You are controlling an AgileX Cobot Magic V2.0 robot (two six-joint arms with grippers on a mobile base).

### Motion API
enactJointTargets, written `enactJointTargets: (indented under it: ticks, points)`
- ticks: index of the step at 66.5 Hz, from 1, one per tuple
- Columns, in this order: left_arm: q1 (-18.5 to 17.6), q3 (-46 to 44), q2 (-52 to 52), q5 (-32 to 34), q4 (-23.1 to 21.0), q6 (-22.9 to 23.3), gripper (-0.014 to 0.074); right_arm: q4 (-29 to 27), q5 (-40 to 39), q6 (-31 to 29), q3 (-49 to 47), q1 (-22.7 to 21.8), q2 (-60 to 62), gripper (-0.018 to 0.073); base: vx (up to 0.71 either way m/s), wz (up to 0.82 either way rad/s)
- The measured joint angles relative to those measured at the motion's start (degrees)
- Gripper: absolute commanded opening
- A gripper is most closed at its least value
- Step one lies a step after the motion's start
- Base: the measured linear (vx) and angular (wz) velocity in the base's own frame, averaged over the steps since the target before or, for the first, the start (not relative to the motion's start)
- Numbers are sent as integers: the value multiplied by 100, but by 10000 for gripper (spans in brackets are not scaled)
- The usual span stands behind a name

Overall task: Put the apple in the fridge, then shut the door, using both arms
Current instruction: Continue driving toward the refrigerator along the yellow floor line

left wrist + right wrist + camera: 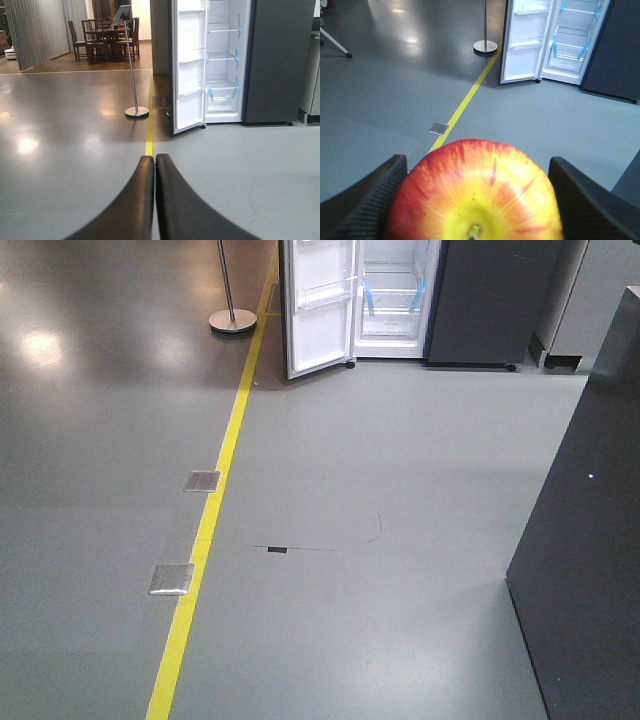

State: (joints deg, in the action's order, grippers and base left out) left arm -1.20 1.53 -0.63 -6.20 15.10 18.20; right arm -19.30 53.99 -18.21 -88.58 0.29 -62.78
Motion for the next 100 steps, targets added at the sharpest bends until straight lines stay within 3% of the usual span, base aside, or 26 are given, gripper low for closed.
enactJointTargets:
  ticks: [100]
  points:
    - [0,0,0,0,0,0,-8,0,0,0,0,0,0,150,10,0]
